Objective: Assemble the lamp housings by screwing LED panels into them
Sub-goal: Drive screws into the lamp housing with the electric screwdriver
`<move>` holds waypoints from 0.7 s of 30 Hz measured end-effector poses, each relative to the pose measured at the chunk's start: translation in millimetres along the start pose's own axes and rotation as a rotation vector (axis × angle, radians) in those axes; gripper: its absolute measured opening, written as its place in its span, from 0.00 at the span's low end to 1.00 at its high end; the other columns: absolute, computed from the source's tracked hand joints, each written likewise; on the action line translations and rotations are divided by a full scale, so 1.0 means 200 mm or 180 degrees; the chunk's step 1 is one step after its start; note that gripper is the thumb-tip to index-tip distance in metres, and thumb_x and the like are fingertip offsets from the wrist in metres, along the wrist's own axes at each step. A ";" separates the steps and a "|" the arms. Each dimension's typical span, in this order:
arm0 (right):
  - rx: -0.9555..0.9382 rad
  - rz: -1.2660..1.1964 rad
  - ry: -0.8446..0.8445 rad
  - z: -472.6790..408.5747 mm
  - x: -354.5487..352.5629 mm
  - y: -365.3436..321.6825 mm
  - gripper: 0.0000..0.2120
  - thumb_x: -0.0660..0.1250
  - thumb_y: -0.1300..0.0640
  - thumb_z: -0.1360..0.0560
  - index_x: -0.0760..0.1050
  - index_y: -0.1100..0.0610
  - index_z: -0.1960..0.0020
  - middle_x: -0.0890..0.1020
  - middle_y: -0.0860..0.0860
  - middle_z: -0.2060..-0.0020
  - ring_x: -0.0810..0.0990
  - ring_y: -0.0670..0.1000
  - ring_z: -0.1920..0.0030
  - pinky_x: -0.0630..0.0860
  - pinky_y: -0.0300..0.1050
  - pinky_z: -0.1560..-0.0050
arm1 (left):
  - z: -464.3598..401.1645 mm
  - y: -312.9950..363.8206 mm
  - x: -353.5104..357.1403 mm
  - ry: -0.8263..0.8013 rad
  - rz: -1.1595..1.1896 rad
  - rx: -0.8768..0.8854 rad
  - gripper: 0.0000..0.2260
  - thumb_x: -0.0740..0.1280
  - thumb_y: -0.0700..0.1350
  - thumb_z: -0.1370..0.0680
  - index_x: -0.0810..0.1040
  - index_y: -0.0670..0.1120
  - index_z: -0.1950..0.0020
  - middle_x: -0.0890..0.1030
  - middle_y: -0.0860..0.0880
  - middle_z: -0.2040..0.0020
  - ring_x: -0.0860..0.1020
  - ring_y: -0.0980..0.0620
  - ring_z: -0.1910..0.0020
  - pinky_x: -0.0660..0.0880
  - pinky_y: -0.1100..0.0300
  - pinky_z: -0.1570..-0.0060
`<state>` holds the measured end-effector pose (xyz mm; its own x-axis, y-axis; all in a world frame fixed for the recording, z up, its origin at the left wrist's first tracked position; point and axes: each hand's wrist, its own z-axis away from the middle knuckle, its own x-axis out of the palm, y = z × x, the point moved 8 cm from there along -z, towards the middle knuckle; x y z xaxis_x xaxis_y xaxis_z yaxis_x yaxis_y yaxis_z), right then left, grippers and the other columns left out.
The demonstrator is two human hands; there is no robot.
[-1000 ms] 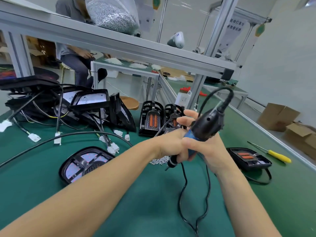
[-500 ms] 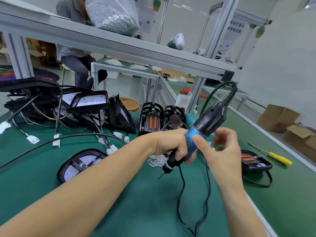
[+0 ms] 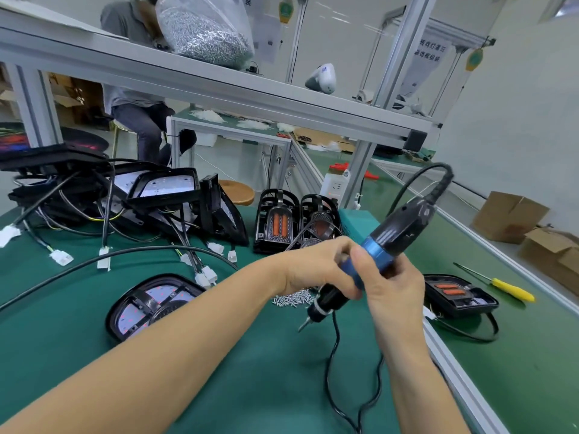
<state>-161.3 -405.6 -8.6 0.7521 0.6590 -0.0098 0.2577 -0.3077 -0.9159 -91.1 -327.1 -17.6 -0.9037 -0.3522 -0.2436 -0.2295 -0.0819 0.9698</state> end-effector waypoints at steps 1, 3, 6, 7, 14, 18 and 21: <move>0.0010 -0.0073 0.0157 0.00 -0.01 0.01 0.16 0.74 0.42 0.41 0.78 0.52 0.61 0.82 0.43 0.68 0.77 0.42 0.68 0.73 0.37 0.63 | 0.00 0.00 -0.01 0.0193 -0.0360 0.0075 0.20 0.72 0.31 0.34 0.70 0.39 0.46 0.75 0.44 0.55 0.74 0.50 0.58 0.73 0.55 0.56; 0.0022 -0.0119 0.0251 0.00 -0.02 0.01 0.16 0.74 0.42 0.40 0.78 0.52 0.60 0.83 0.41 0.67 0.78 0.40 0.67 0.73 0.35 0.62 | 0.00 0.01 0.00 0.0417 -0.0895 0.0206 0.16 0.71 0.32 0.31 0.72 0.39 0.46 0.75 0.45 0.57 0.73 0.52 0.63 0.74 0.54 0.62; 0.0201 -0.0110 0.0084 -0.03 0.00 0.01 0.30 0.76 0.38 0.44 0.76 0.54 0.49 0.83 0.44 0.60 0.82 0.43 0.59 0.77 0.37 0.56 | 0.00 0.02 0.02 0.0418 -0.0775 0.0196 0.16 0.67 0.30 0.30 0.72 0.40 0.45 0.76 0.42 0.59 0.72 0.53 0.65 0.71 0.58 0.66; 0.0294 -0.0257 0.0038 -0.04 0.02 0.01 0.33 0.77 0.40 0.44 0.75 0.56 0.46 0.82 0.44 0.59 0.82 0.44 0.57 0.77 0.38 0.55 | 0.00 0.03 0.04 0.0348 -0.0640 0.0191 0.16 0.66 0.29 0.30 0.72 0.40 0.44 0.76 0.40 0.58 0.72 0.50 0.63 0.71 0.55 0.64; 0.0252 -0.1572 0.0426 -0.04 0.01 0.00 0.08 0.72 0.59 0.36 0.77 0.52 0.57 0.80 0.55 0.62 0.80 0.56 0.61 0.77 0.49 0.52 | 0.00 0.05 -0.07 0.0007 -0.1412 0.0116 0.25 0.73 0.37 0.31 0.73 0.42 0.35 0.77 0.49 0.39 0.74 0.51 0.39 0.70 0.65 0.43; 0.0320 -0.1831 0.0282 -0.06 -0.04 0.03 0.13 0.71 0.58 0.33 0.76 0.52 0.49 0.82 0.53 0.65 0.81 0.54 0.66 0.79 0.44 0.59 | 0.11 -0.18 -0.56 0.1252 -0.1762 -0.0758 0.13 0.69 0.36 0.28 0.79 0.49 0.46 0.80 0.52 0.46 0.77 0.51 0.43 0.73 0.55 0.39; 0.0309 -0.2005 0.0203 -0.08 -0.03 0.04 0.13 0.69 0.60 0.33 0.75 0.55 0.49 0.73 0.52 0.73 0.71 0.51 0.72 0.72 0.40 0.67 | 0.12 -0.36 -0.67 0.1383 -0.2582 -0.1322 0.12 0.64 0.35 0.27 0.82 0.50 0.52 0.80 0.54 0.55 0.78 0.49 0.48 0.67 0.50 0.35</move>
<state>-154.1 -423.5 -10.2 0.5098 0.6503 0.5632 0.6081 0.1907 -0.7706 37.7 -251.8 -55.0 -0.3014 -0.3484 -0.8876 -0.4975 -0.7366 0.4581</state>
